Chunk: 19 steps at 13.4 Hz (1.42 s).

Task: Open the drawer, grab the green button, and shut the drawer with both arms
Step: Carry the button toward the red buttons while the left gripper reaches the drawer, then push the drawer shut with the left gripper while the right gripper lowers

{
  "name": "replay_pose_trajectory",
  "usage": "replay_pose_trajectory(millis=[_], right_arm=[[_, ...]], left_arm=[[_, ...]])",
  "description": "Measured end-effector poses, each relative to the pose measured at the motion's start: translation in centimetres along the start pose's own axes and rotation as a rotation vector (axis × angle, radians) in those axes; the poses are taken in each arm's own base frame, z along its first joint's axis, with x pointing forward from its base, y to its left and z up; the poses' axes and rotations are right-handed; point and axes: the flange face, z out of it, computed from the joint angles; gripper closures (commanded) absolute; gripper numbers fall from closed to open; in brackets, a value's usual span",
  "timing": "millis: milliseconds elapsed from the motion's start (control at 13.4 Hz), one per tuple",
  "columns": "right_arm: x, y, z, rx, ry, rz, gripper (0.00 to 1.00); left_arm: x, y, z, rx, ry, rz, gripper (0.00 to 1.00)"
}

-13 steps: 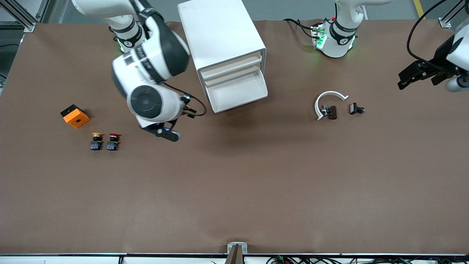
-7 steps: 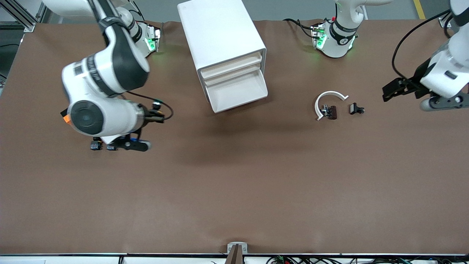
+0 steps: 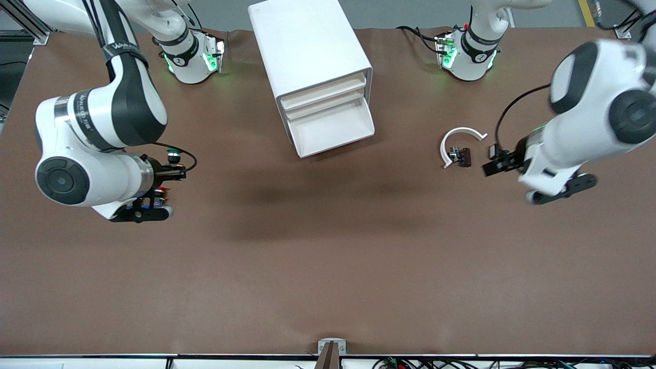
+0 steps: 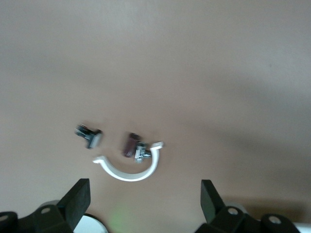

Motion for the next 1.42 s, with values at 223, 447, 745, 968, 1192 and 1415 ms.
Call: replay_pose_trajectory(millis=[223,447,745,968,1192,1415], right_arm=[[1.7,2.2,0.7,-0.020,0.073,-0.034,0.82],[3.5,4.2,1.1,-0.048,0.156,-0.039,0.82],[7.1,5.9,4.4,-0.085,0.214,-0.050,0.81],[9.5,8.5,9.7,-0.080,0.243,-0.090,0.81],[10.3,8.9,13.9,-0.076,0.247,-0.101,0.81],[10.5,8.5,15.8,-0.074,0.219,-0.108,0.81]], left_arm=[[0.6,7.6,6.7,0.022,-0.011,-0.087,0.00],[0.2,12.1,11.3,0.031,-0.011,-0.159,0.00],[-3.4,18.8,15.7,0.005,0.030,-0.092,0.00],[-7.7,22.4,18.1,0.021,0.026,-0.026,0.00],[-11.7,25.0,20.6,-0.020,0.052,-0.003,0.00],[-15.5,25.9,23.4,-0.064,0.034,0.038,0.00]])
